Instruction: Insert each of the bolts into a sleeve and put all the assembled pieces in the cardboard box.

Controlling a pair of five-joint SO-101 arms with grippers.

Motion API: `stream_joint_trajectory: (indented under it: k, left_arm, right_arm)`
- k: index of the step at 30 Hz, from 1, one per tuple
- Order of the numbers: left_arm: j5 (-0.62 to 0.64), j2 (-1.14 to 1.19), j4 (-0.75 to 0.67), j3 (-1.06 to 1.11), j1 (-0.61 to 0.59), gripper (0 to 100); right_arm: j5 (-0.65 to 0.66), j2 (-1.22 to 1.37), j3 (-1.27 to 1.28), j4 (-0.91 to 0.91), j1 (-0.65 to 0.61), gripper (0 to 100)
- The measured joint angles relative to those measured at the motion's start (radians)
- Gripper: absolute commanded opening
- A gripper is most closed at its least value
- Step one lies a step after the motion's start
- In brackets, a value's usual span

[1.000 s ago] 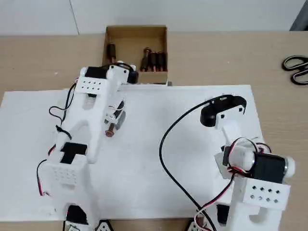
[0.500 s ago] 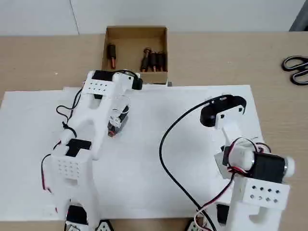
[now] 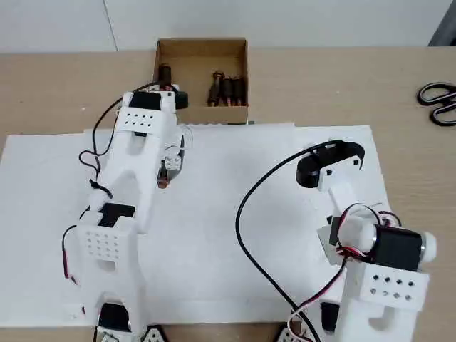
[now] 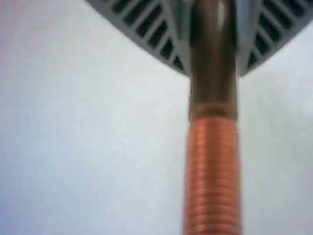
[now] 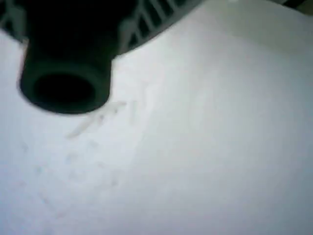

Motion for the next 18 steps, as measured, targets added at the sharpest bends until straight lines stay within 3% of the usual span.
stream_joint_trajectory:
  k: [6,18]
  left_arm:
    - [0.226,0.002,0.000,0.000,-0.011,0]
    - [1.074,-0.146,0.002,0.008,-0.196,0]
  right_arm:
    - [0.000,0.000,0.000,0.000,0.000,0.3]
    - [0.003,0.000,0.002,0.000,0.000,0.3]
